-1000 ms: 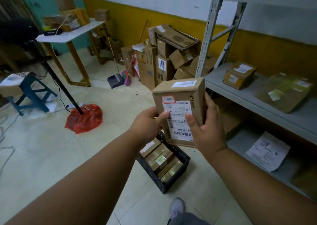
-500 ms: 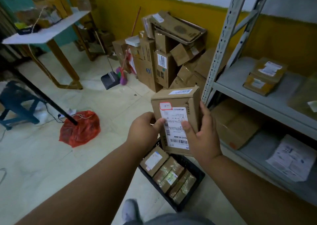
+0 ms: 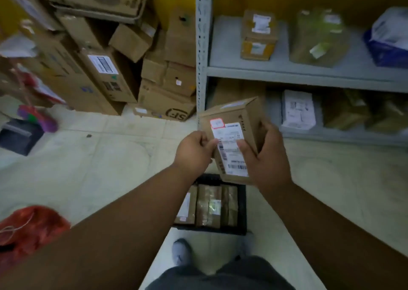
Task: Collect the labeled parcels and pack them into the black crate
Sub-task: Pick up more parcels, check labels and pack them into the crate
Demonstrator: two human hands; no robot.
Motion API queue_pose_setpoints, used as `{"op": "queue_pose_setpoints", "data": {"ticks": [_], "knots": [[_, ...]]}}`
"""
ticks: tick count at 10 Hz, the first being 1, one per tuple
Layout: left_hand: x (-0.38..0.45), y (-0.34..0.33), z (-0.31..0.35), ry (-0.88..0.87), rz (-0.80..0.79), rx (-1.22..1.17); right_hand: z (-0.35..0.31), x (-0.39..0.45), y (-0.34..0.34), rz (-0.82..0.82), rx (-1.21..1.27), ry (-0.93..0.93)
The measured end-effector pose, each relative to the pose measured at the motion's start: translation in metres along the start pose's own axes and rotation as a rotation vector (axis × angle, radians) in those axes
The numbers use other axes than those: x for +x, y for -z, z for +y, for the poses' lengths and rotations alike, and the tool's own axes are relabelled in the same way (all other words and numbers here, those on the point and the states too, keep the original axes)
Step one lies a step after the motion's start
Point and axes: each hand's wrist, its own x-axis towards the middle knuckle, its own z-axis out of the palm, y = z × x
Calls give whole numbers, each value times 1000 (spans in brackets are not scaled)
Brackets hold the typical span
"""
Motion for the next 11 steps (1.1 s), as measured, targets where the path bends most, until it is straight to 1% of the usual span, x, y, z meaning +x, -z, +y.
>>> {"op": "queue_pose_setpoints", "data": {"ticks": [1,2,3,4,5,6,7,8,9,10,11], "knots": [[17,-34,-14,84,-123,-77,23,-7,-6,93,-162,-74],[42,-68,-56,168,-186,-85,65,-8,-33,78,-241,-127],[60,-102,-128,239,-284,-18,133,-16,-83,28,-283,-204],[78,-140,-208,258,-370,124,216,-31,-143,-15,-311,-308],[90,-172,-283,314,-387,307,295,-53,-191,-70,-356,-494],[101,-213,-341,275,-446,430,362,-67,-228,-117,-372,-549],[104,-255,-387,226,-498,467,411,-80,-262,-138,-358,-575],[118,-290,-420,91,-580,569,446,-90,-292,-138,-445,-575],[133,-306,-446,-119,-630,795,465,-95,-315,-152,-490,-574],[147,-312,-465,-246,-678,992,477,-98,-331,-109,-499,-536],[158,-310,-471,-338,-712,1088,486,-97,-338,-98,-488,-542]]}}
